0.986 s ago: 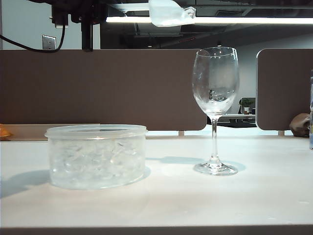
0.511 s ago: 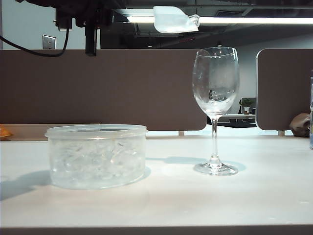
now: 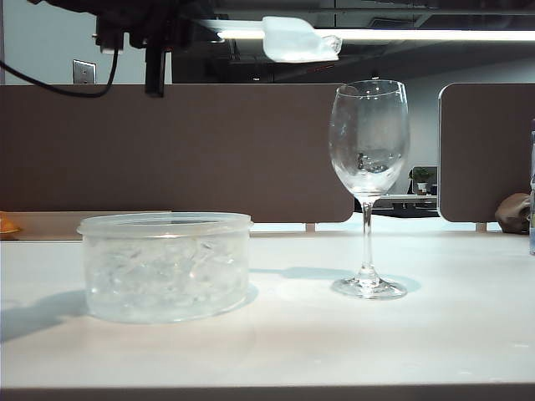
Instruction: Pick up an ice shovel filled with ice cubes and pour the ice from the shovel into the glass.
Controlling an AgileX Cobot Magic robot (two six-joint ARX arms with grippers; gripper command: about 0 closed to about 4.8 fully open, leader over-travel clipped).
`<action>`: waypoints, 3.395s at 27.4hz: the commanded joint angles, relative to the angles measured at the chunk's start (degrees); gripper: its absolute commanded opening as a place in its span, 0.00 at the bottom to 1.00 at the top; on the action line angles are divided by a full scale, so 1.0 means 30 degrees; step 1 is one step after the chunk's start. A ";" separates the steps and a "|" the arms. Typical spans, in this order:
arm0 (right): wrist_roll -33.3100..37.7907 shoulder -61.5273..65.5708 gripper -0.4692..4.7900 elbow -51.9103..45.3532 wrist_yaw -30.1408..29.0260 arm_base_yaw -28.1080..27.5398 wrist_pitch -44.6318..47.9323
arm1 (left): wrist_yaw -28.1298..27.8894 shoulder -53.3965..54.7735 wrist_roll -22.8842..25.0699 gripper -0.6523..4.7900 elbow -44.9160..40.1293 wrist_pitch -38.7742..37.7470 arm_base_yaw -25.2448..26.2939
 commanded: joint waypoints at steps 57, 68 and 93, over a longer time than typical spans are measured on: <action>-0.0124 -0.0131 0.08 0.0102 -0.0058 0.0000 0.0197 | 0.1865 0.2215 0.2543 0.11 0.3133 0.0175 0.0036; -0.0124 -0.0131 0.08 0.0102 -0.0058 0.0000 0.0197 | 0.5413 0.1625 -0.1508 0.11 0.1370 0.3643 0.3767; -0.0124 -0.0131 0.08 0.0102 -0.0058 0.0000 0.0197 | 0.5377 -0.0430 -0.0415 0.11 -0.8466 0.4197 0.7009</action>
